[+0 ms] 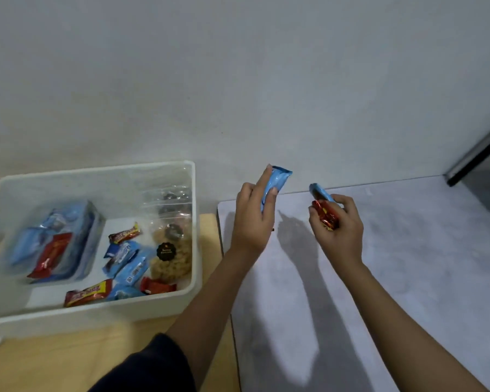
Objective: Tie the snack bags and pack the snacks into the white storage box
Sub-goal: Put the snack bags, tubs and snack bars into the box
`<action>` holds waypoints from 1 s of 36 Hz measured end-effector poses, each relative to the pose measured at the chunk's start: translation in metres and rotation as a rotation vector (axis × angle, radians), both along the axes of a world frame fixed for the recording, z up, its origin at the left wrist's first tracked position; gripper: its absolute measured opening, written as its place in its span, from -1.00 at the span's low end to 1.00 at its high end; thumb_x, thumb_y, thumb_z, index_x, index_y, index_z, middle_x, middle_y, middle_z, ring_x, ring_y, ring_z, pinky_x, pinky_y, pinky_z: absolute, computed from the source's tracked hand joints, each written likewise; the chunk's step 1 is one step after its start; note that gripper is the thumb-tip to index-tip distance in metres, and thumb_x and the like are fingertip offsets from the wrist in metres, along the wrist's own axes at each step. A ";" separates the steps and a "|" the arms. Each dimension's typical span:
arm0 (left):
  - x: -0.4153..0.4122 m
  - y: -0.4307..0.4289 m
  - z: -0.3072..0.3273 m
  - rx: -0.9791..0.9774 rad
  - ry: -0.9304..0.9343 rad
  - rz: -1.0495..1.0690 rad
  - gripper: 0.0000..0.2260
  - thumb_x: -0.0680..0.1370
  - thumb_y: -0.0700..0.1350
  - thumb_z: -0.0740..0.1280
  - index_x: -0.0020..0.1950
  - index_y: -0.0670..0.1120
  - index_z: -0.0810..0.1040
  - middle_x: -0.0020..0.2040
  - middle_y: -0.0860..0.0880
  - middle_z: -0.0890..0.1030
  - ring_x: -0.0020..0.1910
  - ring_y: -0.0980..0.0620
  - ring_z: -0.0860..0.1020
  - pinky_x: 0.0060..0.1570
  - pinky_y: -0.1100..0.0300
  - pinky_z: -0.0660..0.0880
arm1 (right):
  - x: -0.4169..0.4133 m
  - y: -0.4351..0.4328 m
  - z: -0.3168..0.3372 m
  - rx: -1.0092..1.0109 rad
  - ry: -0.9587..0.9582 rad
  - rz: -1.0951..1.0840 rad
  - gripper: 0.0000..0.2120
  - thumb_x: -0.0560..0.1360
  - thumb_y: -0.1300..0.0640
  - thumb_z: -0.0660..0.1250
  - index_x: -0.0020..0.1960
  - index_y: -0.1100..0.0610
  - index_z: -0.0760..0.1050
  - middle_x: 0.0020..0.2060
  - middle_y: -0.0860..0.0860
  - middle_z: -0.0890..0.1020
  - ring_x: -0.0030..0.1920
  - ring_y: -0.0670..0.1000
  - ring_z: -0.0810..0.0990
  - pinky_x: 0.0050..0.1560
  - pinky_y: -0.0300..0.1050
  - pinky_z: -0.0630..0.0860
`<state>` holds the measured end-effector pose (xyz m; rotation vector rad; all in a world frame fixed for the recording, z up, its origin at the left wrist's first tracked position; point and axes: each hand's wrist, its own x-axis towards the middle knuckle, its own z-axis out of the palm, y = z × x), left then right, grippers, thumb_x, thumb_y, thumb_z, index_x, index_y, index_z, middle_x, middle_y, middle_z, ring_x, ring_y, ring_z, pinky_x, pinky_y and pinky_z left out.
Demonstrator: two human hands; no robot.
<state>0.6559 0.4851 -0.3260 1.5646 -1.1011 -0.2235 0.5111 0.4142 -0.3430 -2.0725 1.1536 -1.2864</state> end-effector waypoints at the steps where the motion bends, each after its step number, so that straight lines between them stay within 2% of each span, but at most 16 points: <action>1: 0.006 0.010 0.013 -0.002 0.001 -0.006 -0.62 0.63 -0.01 0.10 0.40 0.29 0.11 -0.10 0.04 0.33 -0.06 -0.03 0.44 -0.13 0.29 0.55 | 0.007 0.011 0.011 -0.010 -0.022 0.004 -0.82 0.41 0.10 0.40 -0.06 0.18 0.61 0.02 0.04 0.54 -0.20 -0.14 0.51 -0.21 -0.24 0.53; 3: 0.022 0.032 0.038 -0.017 -0.025 -0.008 -0.62 0.63 0.05 0.08 0.40 0.35 0.10 -0.11 0.09 0.30 -0.03 -0.03 0.42 -0.17 0.21 0.57 | 0.023 0.034 0.031 -0.020 -0.065 0.023 -0.82 0.41 0.10 0.39 -0.05 0.18 0.61 0.01 -0.01 0.52 -0.19 -0.15 0.51 -0.19 -0.38 0.48; 5: 0.041 0.056 0.059 -0.026 -0.075 0.004 -0.62 0.62 0.08 0.07 0.42 0.35 0.10 -0.12 0.14 0.30 -0.05 0.01 0.41 -0.06 0.10 0.53 | 0.043 0.057 0.049 -0.035 -0.104 0.044 -0.82 0.41 0.11 0.40 -0.04 0.17 0.61 0.01 -0.07 0.49 -0.18 -0.14 0.52 -0.17 -0.45 0.46; 9: 0.087 0.111 0.078 -0.004 -0.124 0.089 -0.62 0.62 0.05 0.08 0.45 0.21 0.19 -0.09 0.03 0.34 -0.02 0.02 0.41 0.03 0.19 0.41 | 0.090 0.103 0.070 -0.002 -0.162 0.097 -0.86 0.43 0.19 0.43 -0.01 0.16 0.61 0.02 -0.05 0.50 -0.16 -0.25 0.52 -0.16 -0.46 0.45; 11: 0.111 0.141 0.079 0.045 -0.149 0.109 -0.62 0.62 0.07 0.06 0.46 0.21 0.19 -0.04 0.00 0.37 0.00 0.04 0.41 0.04 0.20 0.41 | 0.117 0.126 0.073 0.028 -0.183 0.135 -0.85 0.43 0.19 0.43 0.00 0.16 0.61 0.02 -0.03 0.51 -0.14 -0.31 0.52 -0.16 -0.42 0.46; 14: 0.141 0.182 0.072 0.137 -0.138 0.145 -0.61 0.62 0.09 0.05 0.46 0.20 0.18 0.00 0.00 0.38 0.07 0.06 0.40 0.07 0.24 0.37 | 0.155 0.156 0.071 0.059 -0.177 0.207 -0.83 0.43 0.17 0.43 0.02 0.16 0.61 -0.02 -0.08 0.49 -0.13 -0.35 0.52 -0.16 -0.48 0.44; 17: 0.163 0.214 0.062 0.210 -0.082 0.194 -0.62 0.62 0.10 0.05 0.46 0.20 0.19 0.04 0.00 0.39 0.10 0.06 0.40 0.10 0.21 0.36 | 0.185 0.179 0.066 0.100 -0.150 0.276 -0.81 0.44 0.12 0.42 0.04 0.12 0.60 -0.02 -0.12 0.47 -0.13 -0.26 0.54 -0.13 -0.35 0.45; 21: 0.183 0.238 0.046 0.301 -0.002 0.275 -0.62 0.63 0.09 0.05 0.46 0.17 0.21 0.20 -0.02 0.39 0.07 0.16 0.35 0.03 0.29 0.25 | 0.212 0.198 0.057 0.140 -0.105 0.354 -0.78 0.45 0.07 0.41 0.09 0.07 0.60 0.02 -0.15 0.45 -0.07 -0.17 0.54 -0.04 -0.19 0.52; 24: 0.195 0.246 0.030 0.310 0.046 0.323 -0.63 0.63 0.08 0.06 0.45 0.15 0.24 0.28 -0.07 0.41 0.27 0.03 0.35 0.11 0.27 0.21 | 0.221 0.203 0.044 0.110 -0.082 0.402 -0.75 0.44 0.03 0.41 0.12 -0.06 0.59 0.05 -0.17 0.47 -0.02 -0.10 0.56 -0.04 -0.06 0.57; 27: 0.205 0.249 0.016 0.312 0.085 0.340 -0.62 0.62 0.08 0.08 0.45 0.13 0.25 0.36 -0.09 0.40 0.38 -0.02 0.30 0.28 0.16 0.24 | 0.225 0.204 0.036 0.101 -0.037 0.402 -0.70 0.45 -0.05 0.34 0.18 -0.14 0.54 0.02 -0.25 0.46 -0.08 -0.12 0.57 -0.16 0.00 0.59; 29: 0.206 0.249 0.011 0.305 0.114 0.336 -0.62 0.62 0.08 0.09 0.45 0.12 0.26 0.40 -0.08 0.37 0.42 -0.02 0.27 0.36 0.11 0.22 | 0.227 0.203 0.033 0.078 -0.004 0.387 -0.69 0.45 -0.09 0.31 0.19 -0.15 0.54 0.01 -0.27 0.45 -0.11 -0.14 0.56 -0.21 0.02 0.59; 32: 0.207 0.245 0.008 0.313 0.136 0.327 -0.61 0.62 0.08 0.09 0.45 0.10 0.25 0.42 -0.09 0.34 0.44 -0.02 0.23 0.34 0.15 0.19 | 0.231 0.200 0.033 0.091 0.029 0.402 -0.65 0.44 -0.18 0.27 0.21 -0.18 0.51 0.02 -0.29 0.43 -0.11 -0.16 0.55 -0.22 0.02 0.60; 34: 0.206 0.241 0.008 0.321 0.154 0.322 -0.60 0.62 0.09 0.08 0.46 0.11 0.24 0.43 -0.08 0.33 0.44 -0.02 0.22 0.34 0.14 0.19 | 0.232 0.197 0.033 0.146 0.034 0.452 -0.63 0.43 -0.18 0.30 0.23 -0.20 0.48 0.06 -0.25 0.42 -0.05 -0.13 0.56 -0.14 0.00 0.61; 36: 0.206 0.238 0.010 0.329 0.170 0.325 -0.60 0.62 0.10 0.08 0.46 0.12 0.22 0.44 -0.07 0.32 0.44 -0.02 0.24 0.36 0.11 0.21 | 0.233 0.196 0.036 0.199 0.049 0.511 -0.59 0.43 -0.11 0.39 0.26 -0.20 0.46 0.13 -0.18 0.43 0.03 -0.10 0.56 0.00 -0.11 0.57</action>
